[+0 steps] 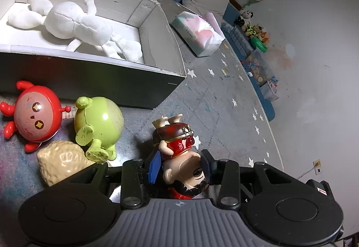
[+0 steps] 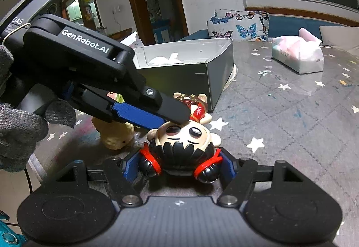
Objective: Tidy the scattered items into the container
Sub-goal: 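Grasp the cow-headed figure with the left tool while the right grasps the black-red doll, then carry both held figures up over the box and lower them inside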
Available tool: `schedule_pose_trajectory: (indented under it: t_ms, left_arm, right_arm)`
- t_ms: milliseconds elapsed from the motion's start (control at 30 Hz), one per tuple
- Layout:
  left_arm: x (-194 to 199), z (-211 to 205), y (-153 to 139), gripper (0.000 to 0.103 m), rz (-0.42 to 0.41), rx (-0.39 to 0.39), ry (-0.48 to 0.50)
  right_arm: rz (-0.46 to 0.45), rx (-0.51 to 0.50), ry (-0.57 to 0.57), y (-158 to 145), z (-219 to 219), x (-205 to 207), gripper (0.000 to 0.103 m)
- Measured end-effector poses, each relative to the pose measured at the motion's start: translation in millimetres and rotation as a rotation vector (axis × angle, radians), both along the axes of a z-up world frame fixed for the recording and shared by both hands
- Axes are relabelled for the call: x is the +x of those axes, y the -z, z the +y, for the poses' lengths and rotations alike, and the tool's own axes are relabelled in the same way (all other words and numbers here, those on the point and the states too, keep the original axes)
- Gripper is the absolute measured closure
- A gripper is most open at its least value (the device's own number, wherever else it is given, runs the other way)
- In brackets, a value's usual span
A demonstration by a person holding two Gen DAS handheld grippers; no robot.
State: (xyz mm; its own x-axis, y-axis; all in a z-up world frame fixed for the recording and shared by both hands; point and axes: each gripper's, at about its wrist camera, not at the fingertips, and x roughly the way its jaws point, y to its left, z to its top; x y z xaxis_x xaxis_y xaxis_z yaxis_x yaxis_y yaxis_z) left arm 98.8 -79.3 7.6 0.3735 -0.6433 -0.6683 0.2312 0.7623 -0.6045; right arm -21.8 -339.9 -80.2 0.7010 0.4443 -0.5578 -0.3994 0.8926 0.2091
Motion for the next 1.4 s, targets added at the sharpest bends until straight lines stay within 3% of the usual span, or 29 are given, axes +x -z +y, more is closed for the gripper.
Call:
schedule_pose_trajectory:
  t_ms: [300,533,700,900,1033,1200,1400]
  left_arm:
    - [-4.6,-5.3,0.3,0.059,-0.038,0.013,-0.004]
    - [-9.3,9.3,-2.1,0.059,-0.021,-0.067,-0.038]
    - [-11.1,19.3,-28.1,0.059,-0.108,-0.081,-0.062]
    - [6.7,42.9,-56.7,0.059,-0.2,-0.127,-0.133]
    - [28.0,59.3,-65.3,0.059,-0.214,-0.148,-0.188]
    - [51.7,80.9,-65.0,0.059,-0.191,-0.154,-0.254]
    - [76.2,100.9,-50.7,0.059,-0.115,-0.155,-0.294]
  right_arm:
    - [0.003,0.005,0.02,-1.9,-0.1,0.2,0.031]
    - [-0.026,-0.04,0.006,-15.1,8.6,-7.2,0.031]
    - [-0.092,-0.07,-0.016,-37.9,19.7,-2.2,0.031]
    - [-0.177,-0.119,-0.062,-70.0,37.6,28.9,0.031]
    - [-0.195,-0.139,-0.111,-85.9,51.8,58.5,0.031]
    - [-0.162,-0.16,-0.199,-95.3,72.9,96.9,0.031]
    - [-0.061,-0.145,-0.27,-88.3,87.1,136.7,0.031]
